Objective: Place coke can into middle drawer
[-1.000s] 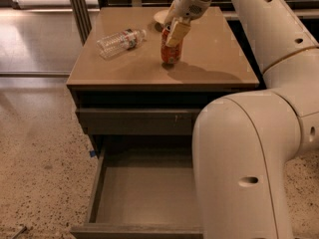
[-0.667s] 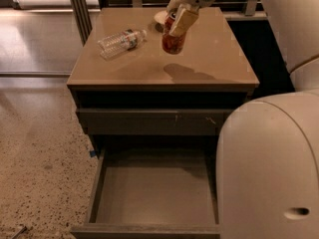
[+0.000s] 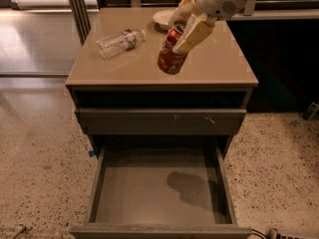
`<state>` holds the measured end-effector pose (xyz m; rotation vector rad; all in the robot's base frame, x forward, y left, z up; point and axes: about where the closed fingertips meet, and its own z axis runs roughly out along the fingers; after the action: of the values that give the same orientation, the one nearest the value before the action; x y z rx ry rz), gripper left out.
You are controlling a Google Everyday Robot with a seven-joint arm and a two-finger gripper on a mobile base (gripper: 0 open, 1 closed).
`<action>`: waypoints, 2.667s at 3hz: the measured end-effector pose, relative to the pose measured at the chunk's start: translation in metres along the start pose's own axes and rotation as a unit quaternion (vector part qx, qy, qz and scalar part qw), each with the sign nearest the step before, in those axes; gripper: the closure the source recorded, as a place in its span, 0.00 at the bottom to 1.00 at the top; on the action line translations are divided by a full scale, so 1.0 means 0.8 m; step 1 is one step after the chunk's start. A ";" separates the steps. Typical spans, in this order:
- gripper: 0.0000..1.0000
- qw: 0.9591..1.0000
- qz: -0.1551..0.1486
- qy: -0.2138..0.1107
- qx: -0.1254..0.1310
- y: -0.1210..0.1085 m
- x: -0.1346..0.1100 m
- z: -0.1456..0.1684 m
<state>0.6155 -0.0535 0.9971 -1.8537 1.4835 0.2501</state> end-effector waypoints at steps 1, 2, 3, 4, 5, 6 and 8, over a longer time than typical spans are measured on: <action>1.00 0.998 0.027 -0.040 -0.042 0.070 0.014 0.021; 1.00 0.997 0.035 -0.038 -0.054 0.082 0.021 0.029; 1.00 0.997 0.034 -0.038 -0.053 0.080 0.020 0.029; 1.00 0.997 0.037 -0.039 -0.058 0.083 0.024 0.036; 1.00 0.994 0.057 -0.053 -0.081 0.100 0.056 0.072; 1.00 0.991 0.082 -0.067 -0.085 0.126 0.076 0.092; 1.00 0.990 0.117 -0.007 -0.073 0.205 0.088 0.135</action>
Offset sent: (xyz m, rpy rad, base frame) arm -0.0354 -0.0008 -0.0344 0.0524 0.0861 0.0361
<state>0.5201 -0.0476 0.8120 -1.7833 1.7141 0.4937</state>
